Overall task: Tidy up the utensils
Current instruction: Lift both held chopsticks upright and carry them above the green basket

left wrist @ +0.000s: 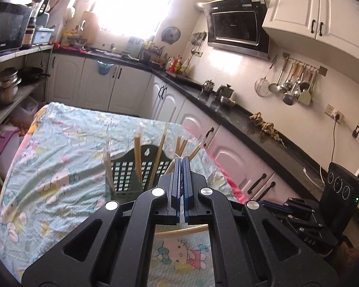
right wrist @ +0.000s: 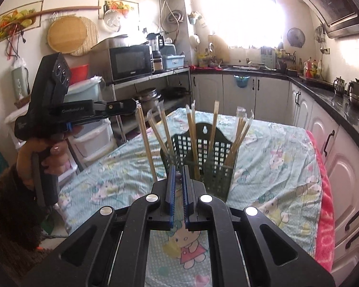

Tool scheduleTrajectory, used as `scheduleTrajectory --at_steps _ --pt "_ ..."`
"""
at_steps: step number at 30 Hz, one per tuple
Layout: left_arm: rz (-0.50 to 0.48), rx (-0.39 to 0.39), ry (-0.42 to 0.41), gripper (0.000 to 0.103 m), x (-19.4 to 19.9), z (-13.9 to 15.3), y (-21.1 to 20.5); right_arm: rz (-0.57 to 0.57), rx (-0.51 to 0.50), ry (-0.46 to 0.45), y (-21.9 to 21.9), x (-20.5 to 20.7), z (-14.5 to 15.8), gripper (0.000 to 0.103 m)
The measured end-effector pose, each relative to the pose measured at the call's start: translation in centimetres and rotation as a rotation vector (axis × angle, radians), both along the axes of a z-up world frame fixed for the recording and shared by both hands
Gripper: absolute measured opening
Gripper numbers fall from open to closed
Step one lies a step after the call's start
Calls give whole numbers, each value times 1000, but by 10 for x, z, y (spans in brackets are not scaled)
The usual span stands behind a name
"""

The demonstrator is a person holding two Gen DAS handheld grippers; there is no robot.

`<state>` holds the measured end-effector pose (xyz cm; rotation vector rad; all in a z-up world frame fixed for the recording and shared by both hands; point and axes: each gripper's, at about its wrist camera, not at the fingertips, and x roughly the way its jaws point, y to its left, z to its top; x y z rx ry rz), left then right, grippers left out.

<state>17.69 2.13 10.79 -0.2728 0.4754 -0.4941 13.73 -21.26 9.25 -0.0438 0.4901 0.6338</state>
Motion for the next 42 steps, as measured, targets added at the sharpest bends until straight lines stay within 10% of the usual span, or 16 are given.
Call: scheduleTrajectory --at_steps 24,42 --pt "56 7 -146 0 26 81 6 -108 78 -146 -17 45 94 5" --pt "129 -2 -142 0 70 70 5 -167 36 -122 -9 90 87 5"
